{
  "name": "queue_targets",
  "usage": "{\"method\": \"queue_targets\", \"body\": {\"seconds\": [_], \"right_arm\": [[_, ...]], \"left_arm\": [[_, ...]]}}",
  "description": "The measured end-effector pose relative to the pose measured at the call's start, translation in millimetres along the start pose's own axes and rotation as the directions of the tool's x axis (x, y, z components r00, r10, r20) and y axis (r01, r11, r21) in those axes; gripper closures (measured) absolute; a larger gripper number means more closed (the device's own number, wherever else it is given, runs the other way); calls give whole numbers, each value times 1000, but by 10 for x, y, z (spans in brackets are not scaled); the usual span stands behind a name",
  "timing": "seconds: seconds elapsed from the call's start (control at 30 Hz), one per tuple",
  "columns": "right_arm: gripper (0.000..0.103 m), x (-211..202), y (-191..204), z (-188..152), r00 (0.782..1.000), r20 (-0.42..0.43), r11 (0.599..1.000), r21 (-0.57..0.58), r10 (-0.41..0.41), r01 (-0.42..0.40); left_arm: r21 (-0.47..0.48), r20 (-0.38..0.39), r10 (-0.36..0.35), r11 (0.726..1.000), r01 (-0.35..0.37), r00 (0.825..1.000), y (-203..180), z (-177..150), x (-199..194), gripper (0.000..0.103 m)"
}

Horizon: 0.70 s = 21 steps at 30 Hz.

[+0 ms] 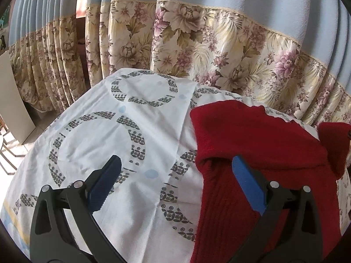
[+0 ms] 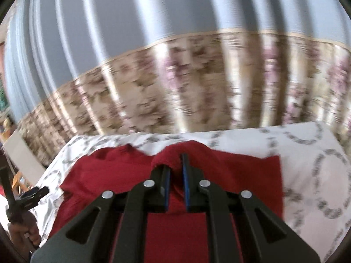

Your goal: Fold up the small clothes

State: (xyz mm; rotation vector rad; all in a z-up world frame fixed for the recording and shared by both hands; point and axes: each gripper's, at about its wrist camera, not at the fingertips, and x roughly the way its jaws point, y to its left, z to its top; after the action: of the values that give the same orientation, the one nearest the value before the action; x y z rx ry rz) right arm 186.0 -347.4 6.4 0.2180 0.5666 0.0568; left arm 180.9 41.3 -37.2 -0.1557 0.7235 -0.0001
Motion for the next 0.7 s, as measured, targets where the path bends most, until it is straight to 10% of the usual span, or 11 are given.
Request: {"method": "queue_targets", "body": {"seconds": [0.33, 0.4, 0.5, 0.7], "right_arm": [[83, 505, 519, -477, 979, -201, 995, -95, 23, -43], [70, 436, 491, -572, 974, -228, 993, -114, 0, -27], [18, 247, 372, -649, 974, -225, 994, -112, -42, 17], [11, -152, -128, -736, 970, -212, 993, -41, -118, 112]], "left_arm": [[7, -10, -4, 1000, 4, 1000, 8, -5, 30, 3], [11, -13, -5, 1000, 5, 1000, -8, -16, 40, 3], [30, -17, -8, 1000, 9, 1000, -53, -39, 49, 3], [62, -13, -14, 998, 14, 1000, -191, -65, 13, 3]]}}
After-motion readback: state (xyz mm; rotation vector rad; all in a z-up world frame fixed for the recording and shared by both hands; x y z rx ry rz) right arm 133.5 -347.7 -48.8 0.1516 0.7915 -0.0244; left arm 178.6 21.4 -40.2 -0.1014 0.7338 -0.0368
